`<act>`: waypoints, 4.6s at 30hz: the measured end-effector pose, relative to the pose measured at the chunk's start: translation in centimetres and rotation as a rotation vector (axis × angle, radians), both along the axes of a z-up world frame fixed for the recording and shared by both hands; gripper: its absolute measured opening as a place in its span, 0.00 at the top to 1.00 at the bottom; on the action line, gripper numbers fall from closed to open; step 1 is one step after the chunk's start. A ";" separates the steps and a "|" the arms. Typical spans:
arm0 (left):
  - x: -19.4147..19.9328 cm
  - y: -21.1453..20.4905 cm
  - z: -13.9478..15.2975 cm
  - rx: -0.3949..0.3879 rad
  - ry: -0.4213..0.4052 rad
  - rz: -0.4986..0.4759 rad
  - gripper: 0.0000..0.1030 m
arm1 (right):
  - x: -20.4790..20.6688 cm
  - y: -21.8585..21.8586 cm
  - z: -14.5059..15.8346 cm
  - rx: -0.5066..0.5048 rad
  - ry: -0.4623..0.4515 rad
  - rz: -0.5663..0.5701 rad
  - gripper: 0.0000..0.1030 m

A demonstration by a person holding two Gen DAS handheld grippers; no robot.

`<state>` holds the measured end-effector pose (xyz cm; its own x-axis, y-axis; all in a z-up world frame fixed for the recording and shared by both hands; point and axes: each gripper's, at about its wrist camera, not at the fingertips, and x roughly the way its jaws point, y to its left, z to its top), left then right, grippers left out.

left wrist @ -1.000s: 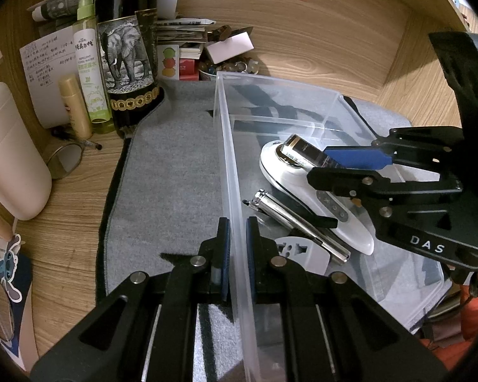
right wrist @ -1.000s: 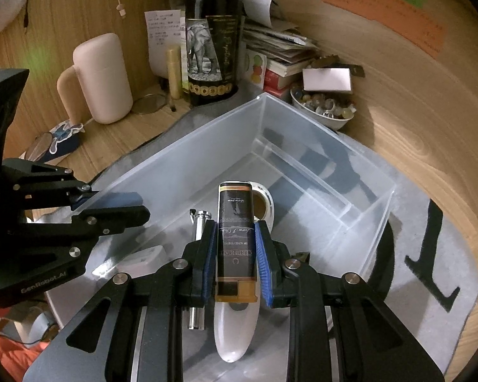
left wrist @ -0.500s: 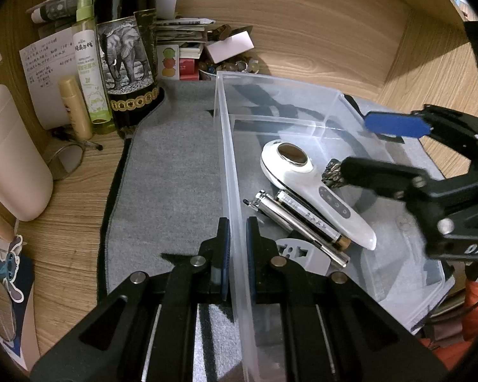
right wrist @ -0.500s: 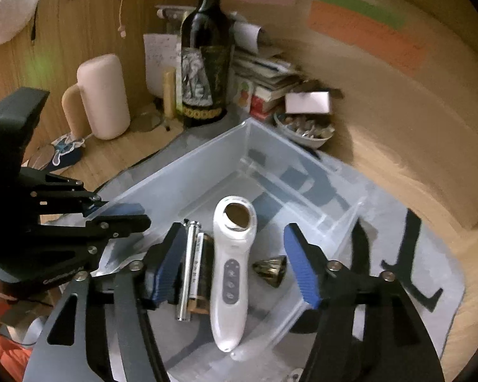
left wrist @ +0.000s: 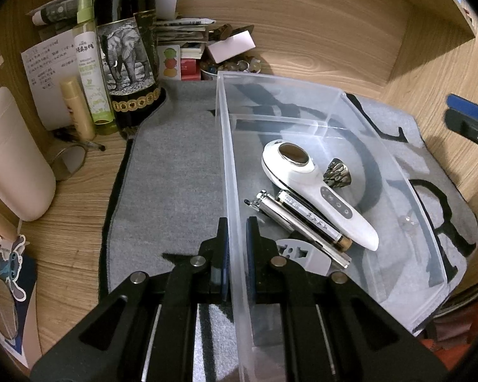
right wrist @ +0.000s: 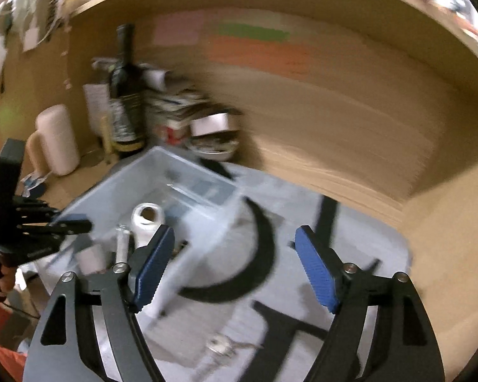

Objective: Organize rigid objects
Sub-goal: 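Move the right gripper to the keys on the rug and grasp them, then carry the keys into the clear box and open the right gripper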

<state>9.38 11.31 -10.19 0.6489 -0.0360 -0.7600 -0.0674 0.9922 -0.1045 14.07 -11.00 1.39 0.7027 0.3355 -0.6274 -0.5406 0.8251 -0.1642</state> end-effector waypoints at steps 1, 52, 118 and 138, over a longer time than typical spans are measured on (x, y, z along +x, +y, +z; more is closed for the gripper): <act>0.0 0.0 0.0 0.001 0.000 0.001 0.91 | -0.1 -0.9 0.0 0.011 0.001 -0.020 0.26; 0.0 0.0 0.1 0.002 0.002 0.010 0.91 | -1.7 -4.3 -10.1 0.013 0.287 -0.094 0.75; -0.1 0.2 0.1 -0.022 -0.005 0.000 0.91 | 0.9 10.2 -6.4 -0.054 0.207 0.217 0.75; 0.0 0.1 0.0 -0.017 -0.003 -0.002 0.91 | -0.5 6.2 -2.7 0.023 0.104 0.121 0.43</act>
<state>9.38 11.36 -10.15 0.6515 -0.0498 -0.7570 -0.0652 0.9905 -0.1212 13.62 -4.81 -1.34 0.5881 0.4292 -0.6855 -0.6493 0.7559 -0.0838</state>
